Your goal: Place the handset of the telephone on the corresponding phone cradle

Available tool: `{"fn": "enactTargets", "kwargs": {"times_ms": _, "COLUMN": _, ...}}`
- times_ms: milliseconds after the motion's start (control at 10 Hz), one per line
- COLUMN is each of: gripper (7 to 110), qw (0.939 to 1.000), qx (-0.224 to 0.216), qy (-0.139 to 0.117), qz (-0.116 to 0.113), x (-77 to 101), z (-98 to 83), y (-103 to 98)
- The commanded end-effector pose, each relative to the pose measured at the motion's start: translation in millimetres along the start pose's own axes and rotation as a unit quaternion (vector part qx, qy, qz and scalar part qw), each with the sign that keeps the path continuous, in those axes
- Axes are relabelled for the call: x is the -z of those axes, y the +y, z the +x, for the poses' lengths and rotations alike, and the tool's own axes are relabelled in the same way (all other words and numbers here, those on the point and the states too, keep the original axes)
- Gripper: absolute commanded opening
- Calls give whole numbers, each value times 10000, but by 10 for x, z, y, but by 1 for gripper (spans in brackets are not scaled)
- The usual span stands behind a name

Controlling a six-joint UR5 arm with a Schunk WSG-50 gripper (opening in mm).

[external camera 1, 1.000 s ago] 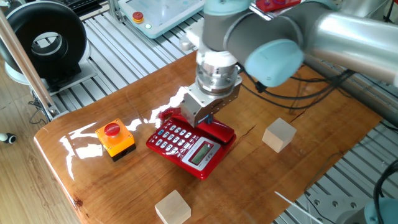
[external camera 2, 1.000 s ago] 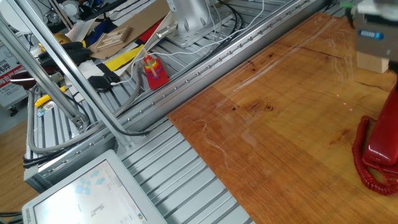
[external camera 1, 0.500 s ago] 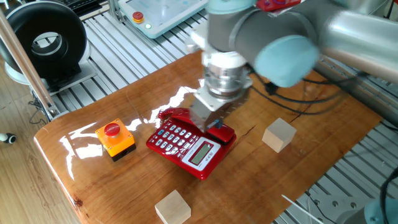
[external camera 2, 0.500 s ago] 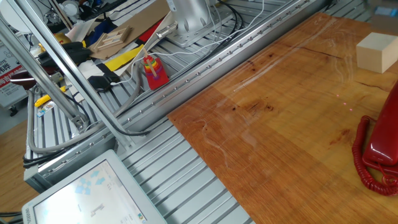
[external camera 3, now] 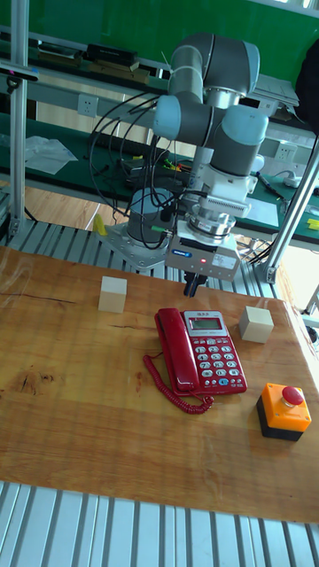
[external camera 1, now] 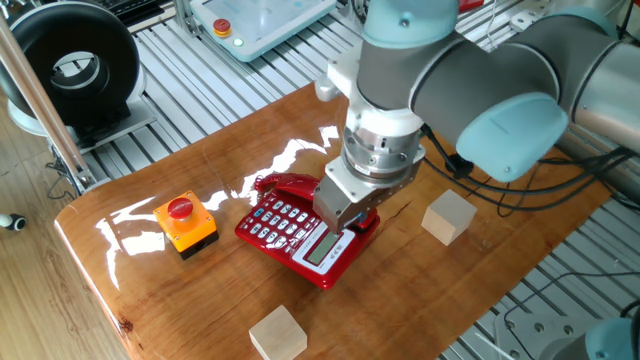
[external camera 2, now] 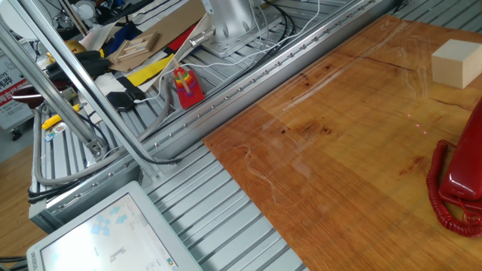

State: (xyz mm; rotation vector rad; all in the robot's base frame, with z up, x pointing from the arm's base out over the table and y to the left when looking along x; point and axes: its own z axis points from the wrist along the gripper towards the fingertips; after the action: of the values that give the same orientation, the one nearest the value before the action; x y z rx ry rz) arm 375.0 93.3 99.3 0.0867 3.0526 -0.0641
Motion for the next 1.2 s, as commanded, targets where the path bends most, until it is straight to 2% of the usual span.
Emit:
{"fn": "enactTargets", "kwargs": {"times_ms": 0, "gripper": 7, "qw": 10000, "qx": 57, "qy": -1, "qz": 10, "x": 14, "z": 41, "y": 16}}
{"fn": "enactTargets", "kwargs": {"times_ms": 100, "gripper": 7, "qw": 9996, "qx": 154, "qy": 237, "qz": 20, "x": 17, "z": 160, "y": 9}}
{"fn": "enactTargets", "kwargs": {"times_ms": 300, "gripper": 7, "qw": 9994, "qx": 248, "qy": 145, "qz": -184, "x": 17, "z": 117, "y": 111}}
{"fn": "enactTargets", "kwargs": {"times_ms": 600, "gripper": 7, "qw": 9996, "qx": 225, "qy": 96, "qz": 121, "x": 15, "z": 88, "y": -40}}
{"fn": "enactTargets", "kwargs": {"times_ms": 700, "gripper": 7, "qw": 9997, "qx": 224, "qy": -78, "qz": 68, "x": 15, "z": 2, "y": -12}}
{"fn": "enactTargets", "kwargs": {"times_ms": 900, "gripper": 7, "qw": 9994, "qx": 239, "qy": -259, "qz": -37, "x": 18, "z": -87, "y": 43}}
{"fn": "enactTargets", "kwargs": {"times_ms": 1000, "gripper": 7, "qw": 9993, "qx": 261, "qy": -200, "qz": -179, "x": 18, "z": -56, "y": 113}}
{"fn": "enactTargets", "kwargs": {"times_ms": 1100, "gripper": 7, "qw": 9993, "qx": 230, "qy": 26, "qz": -295, "x": 19, "z": 58, "y": 168}}
